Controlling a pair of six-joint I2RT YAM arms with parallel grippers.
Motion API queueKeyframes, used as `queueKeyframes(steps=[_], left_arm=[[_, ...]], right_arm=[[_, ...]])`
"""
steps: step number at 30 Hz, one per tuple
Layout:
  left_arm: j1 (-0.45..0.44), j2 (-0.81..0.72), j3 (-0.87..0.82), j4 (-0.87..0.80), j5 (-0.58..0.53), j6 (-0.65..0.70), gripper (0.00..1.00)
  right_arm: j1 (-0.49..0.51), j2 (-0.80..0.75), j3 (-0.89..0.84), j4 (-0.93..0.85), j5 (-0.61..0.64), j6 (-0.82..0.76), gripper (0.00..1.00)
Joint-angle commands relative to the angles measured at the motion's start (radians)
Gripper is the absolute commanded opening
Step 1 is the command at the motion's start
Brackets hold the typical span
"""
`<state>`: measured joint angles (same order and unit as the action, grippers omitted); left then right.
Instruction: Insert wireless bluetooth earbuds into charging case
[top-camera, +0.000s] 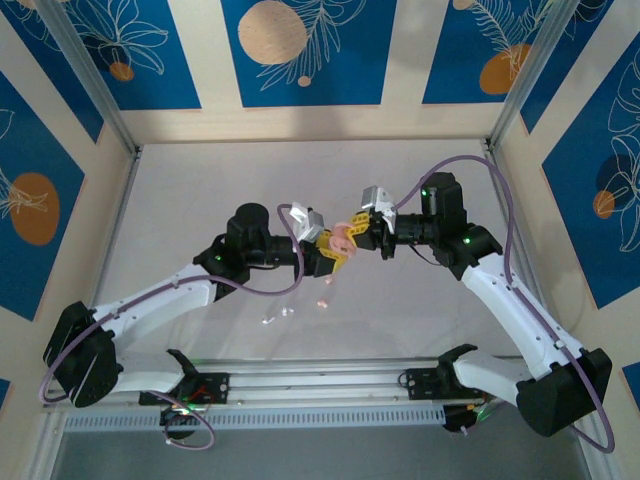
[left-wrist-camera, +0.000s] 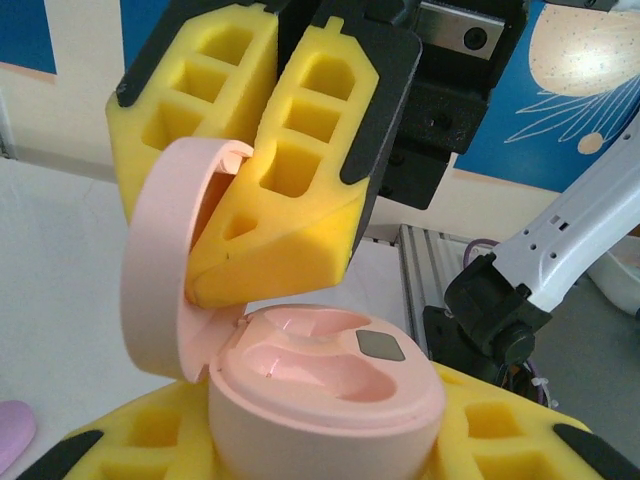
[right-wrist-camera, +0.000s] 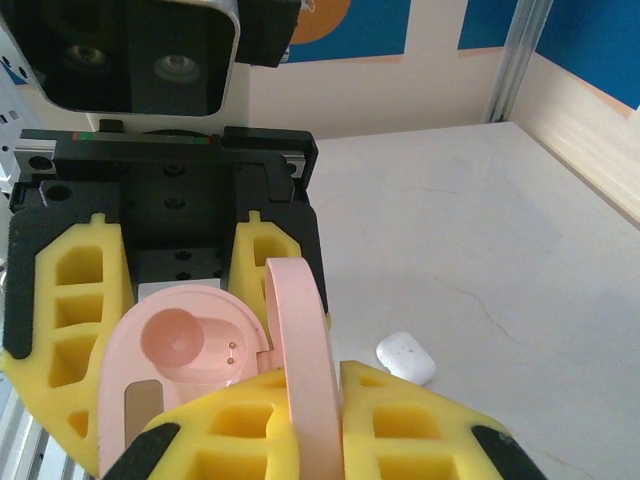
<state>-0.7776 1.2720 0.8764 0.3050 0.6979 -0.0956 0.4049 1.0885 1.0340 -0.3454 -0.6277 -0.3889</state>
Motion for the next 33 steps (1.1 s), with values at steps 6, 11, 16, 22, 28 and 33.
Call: queueKeyframes(steps=[6,11,16,22,28,33], left_arm=[[-0.01,-0.016,0.017,0.025,-0.045,0.024,0.23],[-0.002,-0.038,-0.039,0.114,-0.127,-0.006,0.23],[0.024,-0.05,-0.094,0.219,-0.168,-0.074,0.22],[0.044,-0.072,-0.148,0.309,-0.253,-0.124,0.22],[0.049,-0.157,-0.179,0.257,-0.443,-0.084,0.21],[0.049,-0.236,-0.198,0.21,-0.506,-0.041,0.2]], right_arm=[[0.002,-0.027,0.006,0.046,0.06,0.118,0.35],[-0.036,-0.061,0.033,0.089,0.074,0.346,0.51],[-0.1,-0.095,0.069,0.078,0.063,0.54,0.56],[-0.163,-0.073,0.09,-0.066,0.239,0.728,0.58],[-0.256,0.088,0.034,-0.217,0.245,0.912,0.5],[-0.21,0.264,-0.015,-0.222,0.149,0.949,0.43]])
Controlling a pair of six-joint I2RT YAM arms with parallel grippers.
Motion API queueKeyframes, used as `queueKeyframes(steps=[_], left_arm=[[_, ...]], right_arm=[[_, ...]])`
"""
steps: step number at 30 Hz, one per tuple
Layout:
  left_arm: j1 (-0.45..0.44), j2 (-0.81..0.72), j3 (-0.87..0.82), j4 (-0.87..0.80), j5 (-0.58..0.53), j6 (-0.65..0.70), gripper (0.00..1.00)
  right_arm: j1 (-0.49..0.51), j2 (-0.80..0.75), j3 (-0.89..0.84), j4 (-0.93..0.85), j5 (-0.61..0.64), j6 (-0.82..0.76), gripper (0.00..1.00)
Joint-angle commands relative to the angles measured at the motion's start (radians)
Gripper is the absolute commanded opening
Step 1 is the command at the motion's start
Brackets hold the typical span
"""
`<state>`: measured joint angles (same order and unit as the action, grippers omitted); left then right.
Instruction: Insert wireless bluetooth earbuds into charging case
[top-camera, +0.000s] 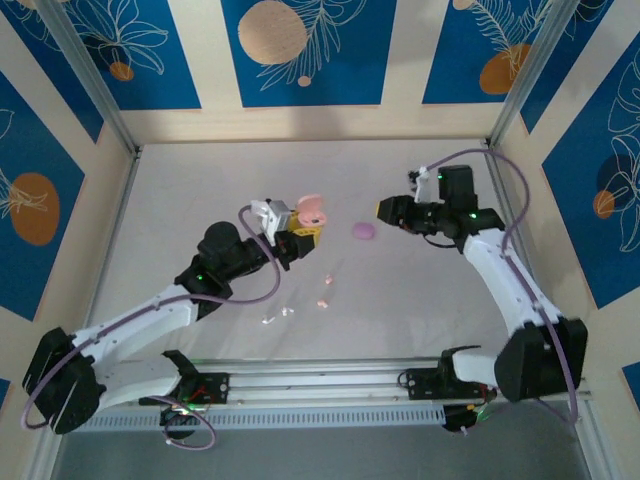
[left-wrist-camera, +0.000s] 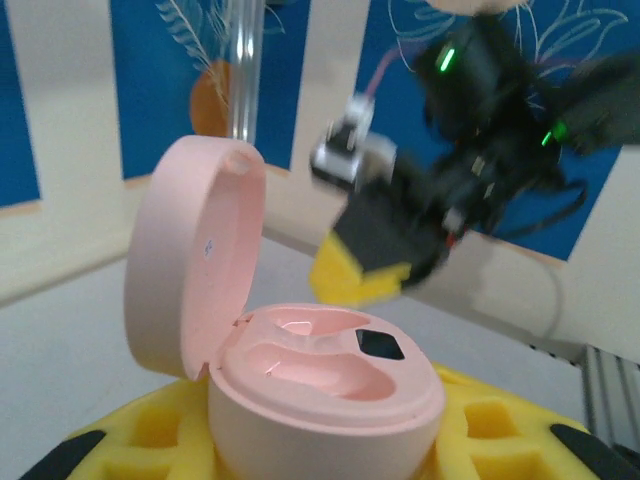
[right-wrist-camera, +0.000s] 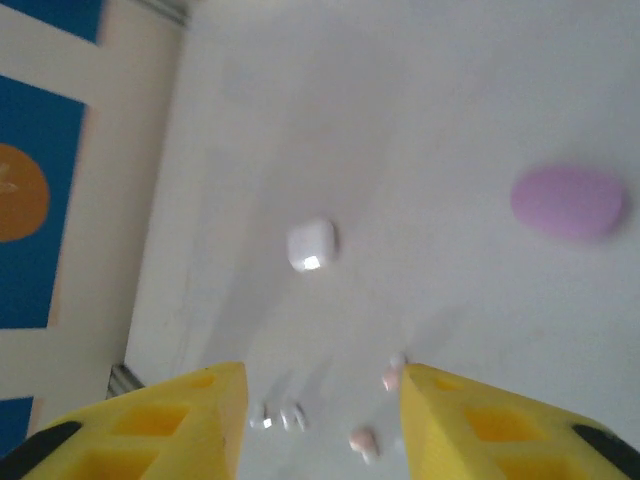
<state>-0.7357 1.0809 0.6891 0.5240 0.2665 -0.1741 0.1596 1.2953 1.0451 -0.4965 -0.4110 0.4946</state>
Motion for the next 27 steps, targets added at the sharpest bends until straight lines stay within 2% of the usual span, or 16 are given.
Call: queueKeyframes(steps=[1,6,14,22,27], left_arm=[[0.007,-0.055,-0.013,-0.01,-0.08,0.04,0.21],[0.007,-0.088,-0.018,-0.011,-0.083,0.053,0.21],[0.007,-0.142,-0.025,-0.024,-0.119,0.08,0.21],[0.007,-0.165,-0.03,-0.031,-0.128,0.084,0.21],[0.007,-0.177,-0.029,-0.042,-0.135,0.088,0.21]], right_arm=[[0.058,0.087,-0.028,-0.077,-0.04,0.068,0.43],[0.189,0.252,-0.012,-0.08,0.003,0.052,0.43],[0.382,0.42,0.08,-0.138,0.047,-0.057,0.44],[0.47,0.529,0.167,-0.193,0.075,-0.145,0.44],[0.468,0.549,0.186,-0.2,0.209,-0.105,0.4]])
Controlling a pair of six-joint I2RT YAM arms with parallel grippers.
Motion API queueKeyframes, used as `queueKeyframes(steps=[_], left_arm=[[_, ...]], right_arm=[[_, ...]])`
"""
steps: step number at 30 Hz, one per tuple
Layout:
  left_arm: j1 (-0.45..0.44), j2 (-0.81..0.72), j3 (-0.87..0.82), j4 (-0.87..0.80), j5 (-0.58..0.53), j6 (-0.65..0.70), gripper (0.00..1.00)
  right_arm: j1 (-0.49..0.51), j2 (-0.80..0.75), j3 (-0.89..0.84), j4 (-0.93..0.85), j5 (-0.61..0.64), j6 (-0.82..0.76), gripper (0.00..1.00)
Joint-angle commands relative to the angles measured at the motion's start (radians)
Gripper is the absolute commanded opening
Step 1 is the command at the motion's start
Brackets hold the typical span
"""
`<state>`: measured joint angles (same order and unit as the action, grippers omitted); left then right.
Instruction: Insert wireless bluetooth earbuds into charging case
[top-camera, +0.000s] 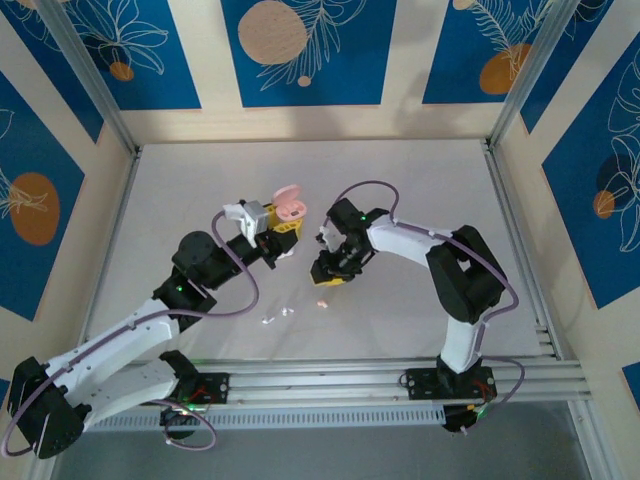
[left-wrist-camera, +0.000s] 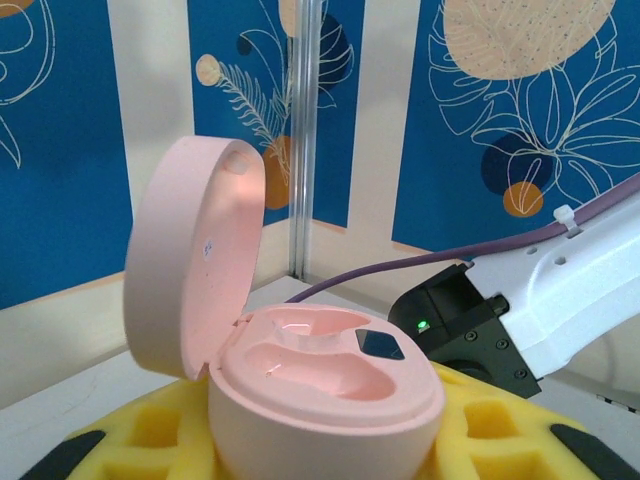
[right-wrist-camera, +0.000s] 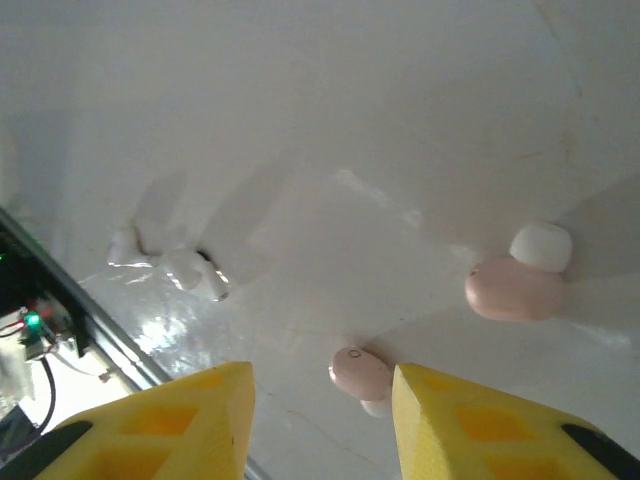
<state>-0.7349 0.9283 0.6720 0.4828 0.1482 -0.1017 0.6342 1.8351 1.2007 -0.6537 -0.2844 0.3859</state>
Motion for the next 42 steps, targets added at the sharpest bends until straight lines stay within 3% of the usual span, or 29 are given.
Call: queueKeyframes(steps=[1,18,32,42], left_arm=[[0.006,-0.025,-0.011,-0.004,-0.017,0.016,0.21],[0.006,-0.026,-0.005,-0.013,-0.015,0.011,0.22],[0.007,-0.016,-0.005,-0.003,-0.015,0.009,0.22],[0.006,-0.029,-0.008,-0.012,-0.025,0.008,0.22]], right_arm=[[-0.013,0.009,0.031,-0.042,0.102,0.021,0.39],[-0.028,0.111,0.116,-0.059,0.141,0.049,0.37],[0.033,0.114,0.133,-0.195,0.338,-0.024,0.38],[0.008,0.061,0.105,-0.202,0.419,-0.049,0.37]])
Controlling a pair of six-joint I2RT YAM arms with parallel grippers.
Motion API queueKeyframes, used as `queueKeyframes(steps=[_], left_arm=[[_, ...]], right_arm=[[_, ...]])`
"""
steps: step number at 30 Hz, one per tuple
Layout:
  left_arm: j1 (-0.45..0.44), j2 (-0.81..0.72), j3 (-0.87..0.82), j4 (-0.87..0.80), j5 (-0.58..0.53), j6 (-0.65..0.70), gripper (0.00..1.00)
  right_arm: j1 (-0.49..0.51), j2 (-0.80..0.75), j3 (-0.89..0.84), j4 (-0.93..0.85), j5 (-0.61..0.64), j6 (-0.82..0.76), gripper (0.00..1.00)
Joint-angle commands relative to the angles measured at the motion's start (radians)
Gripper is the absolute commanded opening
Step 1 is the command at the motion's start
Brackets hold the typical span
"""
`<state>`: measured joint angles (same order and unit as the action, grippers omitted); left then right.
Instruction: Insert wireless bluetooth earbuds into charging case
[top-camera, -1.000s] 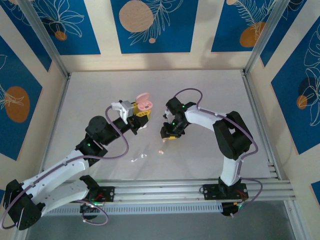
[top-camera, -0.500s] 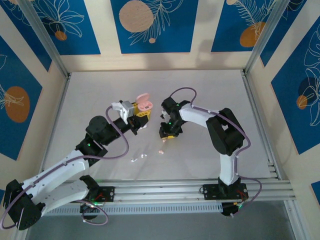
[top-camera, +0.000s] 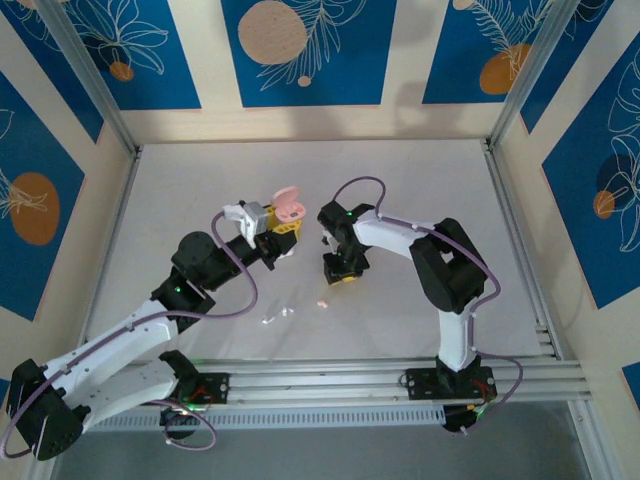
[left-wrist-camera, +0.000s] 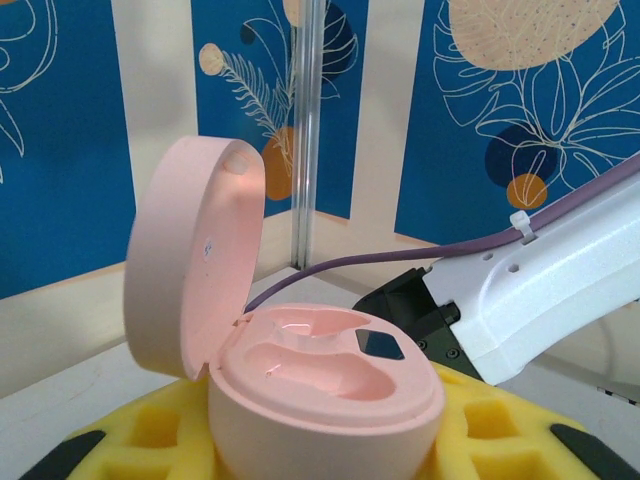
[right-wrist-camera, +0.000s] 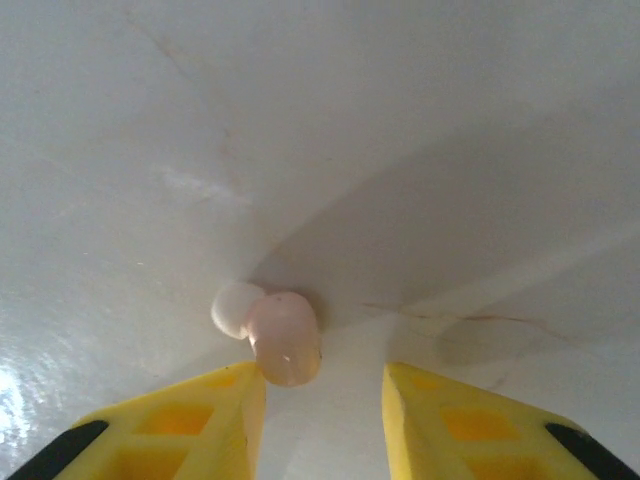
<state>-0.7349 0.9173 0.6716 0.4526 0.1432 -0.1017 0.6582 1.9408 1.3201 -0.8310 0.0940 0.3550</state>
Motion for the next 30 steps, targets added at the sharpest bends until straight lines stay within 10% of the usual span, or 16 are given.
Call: queueKeyframes(steps=[1,30], left_arm=[[0.006,-0.017,-0.008,0.018,-0.019,0.008,0.22],[0.007,-0.023,-0.018,0.023,-0.031,0.006,0.23]], right_arm=[[-0.023,-0.045,-0.013,-0.021,0.044,-0.017,0.37],[-0.024,0.046,0.114,-0.04,-0.035,-0.014,0.4]])
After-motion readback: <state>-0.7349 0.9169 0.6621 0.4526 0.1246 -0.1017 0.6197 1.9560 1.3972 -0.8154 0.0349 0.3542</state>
